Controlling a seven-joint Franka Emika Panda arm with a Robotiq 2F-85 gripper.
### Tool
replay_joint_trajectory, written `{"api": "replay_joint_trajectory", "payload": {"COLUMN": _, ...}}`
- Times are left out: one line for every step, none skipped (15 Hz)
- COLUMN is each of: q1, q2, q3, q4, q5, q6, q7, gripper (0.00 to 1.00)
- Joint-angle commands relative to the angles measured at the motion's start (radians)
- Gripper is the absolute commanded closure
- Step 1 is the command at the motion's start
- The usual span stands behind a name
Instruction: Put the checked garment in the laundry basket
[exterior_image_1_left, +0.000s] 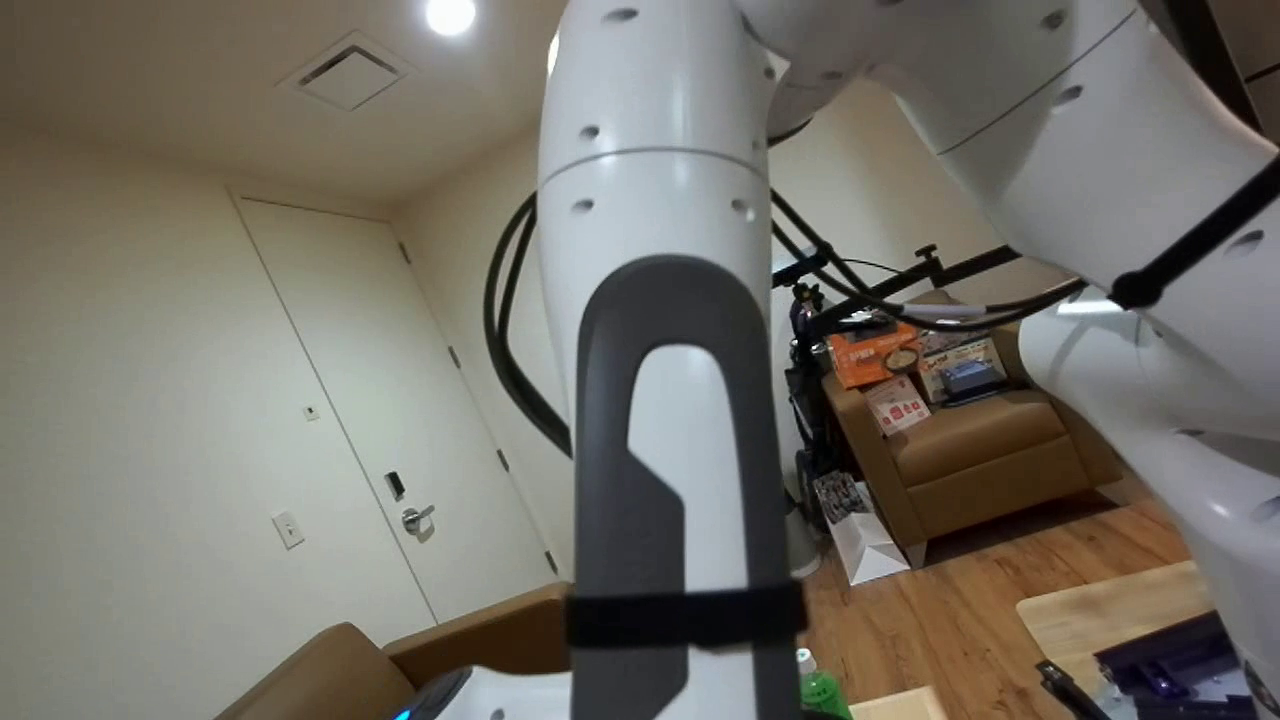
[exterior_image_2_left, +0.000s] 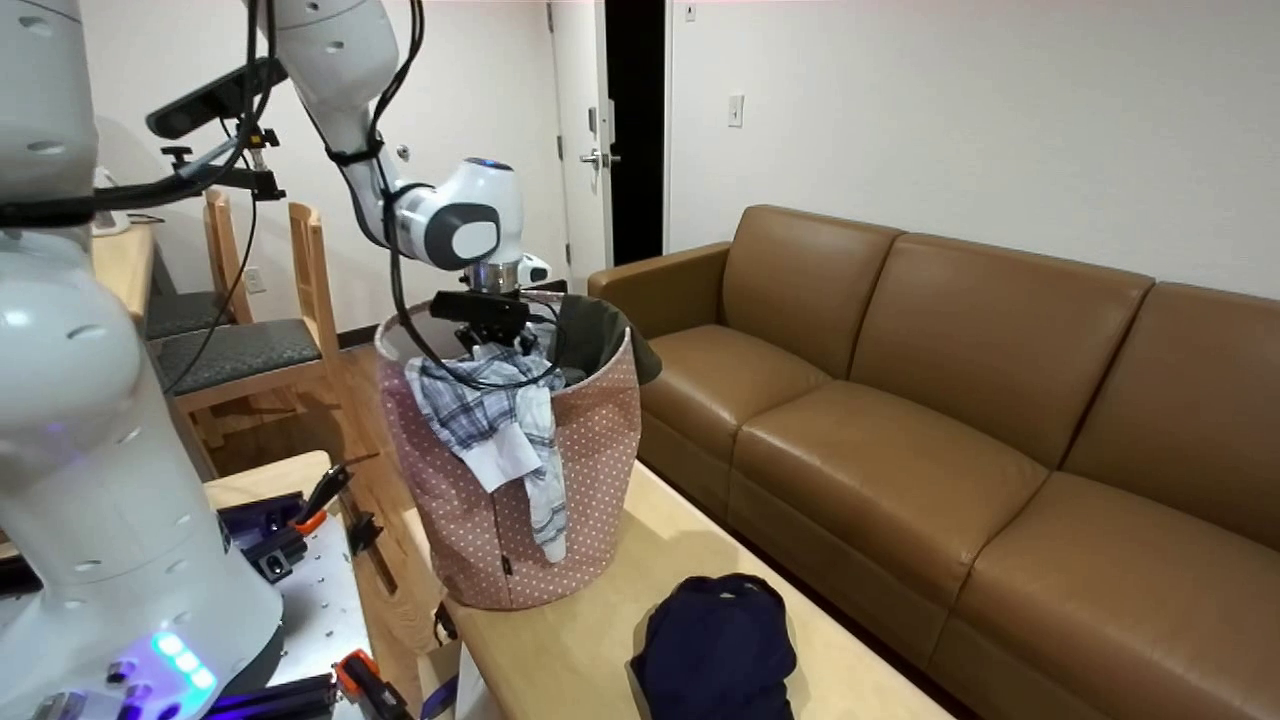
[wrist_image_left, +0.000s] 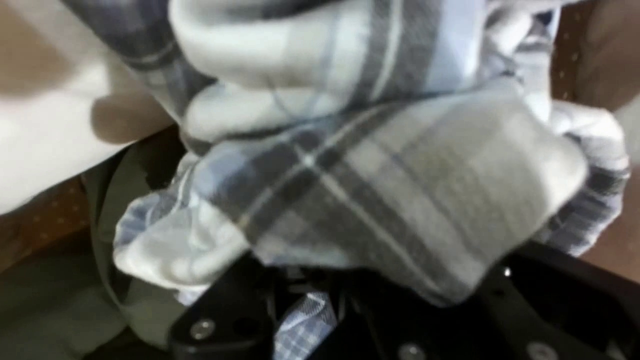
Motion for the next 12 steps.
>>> {"api": "replay_joint_trajectory", "payload": {"q1": -0.103, "q2": 0.095, "q3": 0.089, "q4": 0.082, "q5": 0.016, "q6": -0.064, "q7": -0.033, "gripper": 0.60}}
{"api": "replay_joint_trajectory", "payload": {"q1": -0.120, "q2": 0.095, "q3": 0.108, "q4": 0.088, "q5": 0.015, "q6": -0.062, "q7": -0.031, "gripper": 0.55}}
{"api": "replay_joint_trajectory", "payload": {"q1": -0.126, "q2": 0.077, "q3": 0.119, "q4": 0.083, "q5": 0.005, "q6": -0.054, "q7": -0.017, "gripper": 0.48}}
{"api": "replay_joint_trajectory", "payload": {"q1": -0.132, "q2": 0.061, "q3": 0.131, "q4": 0.080, "q5": 0.000, "q6": -0.053, "q7": -0.009, "gripper": 0.42}}
{"api": "replay_joint_trajectory", "payload": {"q1": -0.128, "q2": 0.025, "q3": 0.135, "q4": 0.067, "q5": -0.010, "q6": -0.057, "q7": 0.012, "gripper": 0.35}}
{"api": "replay_joint_trajectory", "payload": {"q1": -0.121, "q2": -0.013, "q3": 0.138, "q4": 0.050, "q5": -0.018, "q6": -0.059, "q7": 0.034, "gripper": 0.30}}
{"api": "replay_joint_trajectory", "payload": {"q1": -0.121, "q2": -0.061, "q3": 0.149, "q4": 0.026, "q5": -0.009, "q6": -0.053, "q7": 0.039, "gripper": 0.22}}
{"api": "replay_joint_trajectory", "payload": {"q1": -0.126, "q2": -0.112, "q3": 0.166, "q4": 0.003, "q5": 0.015, "q6": -0.047, "q7": 0.034, "gripper": 0.16}}
{"api": "replay_joint_trajectory", "payload": {"q1": -0.122, "q2": -0.175, "q3": 0.174, "q4": -0.031, "q5": 0.030, "q6": -0.029, "q7": 0.045, "gripper": 0.11}}
{"api": "replay_joint_trajectory", "payload": {"q1": -0.122, "q2": -0.230, "q3": 0.183, "q4": -0.058, "q5": 0.058, "q6": -0.022, "q7": 0.041, "gripper": 0.03}}
{"api": "replay_joint_trajectory", "payload": {"q1": -0.119, "q2": -0.280, "q3": 0.183, "q4": -0.087, "q5": 0.095, "q6": 0.010, "q7": 0.045, "gripper": 0.01}}
{"api": "replay_joint_trajectory", "payload": {"q1": -0.114, "q2": -0.336, "q3": 0.181, "q4": -0.116, "q5": 0.152, "q6": 0.025, "q7": 0.027, "gripper": 0.00}}
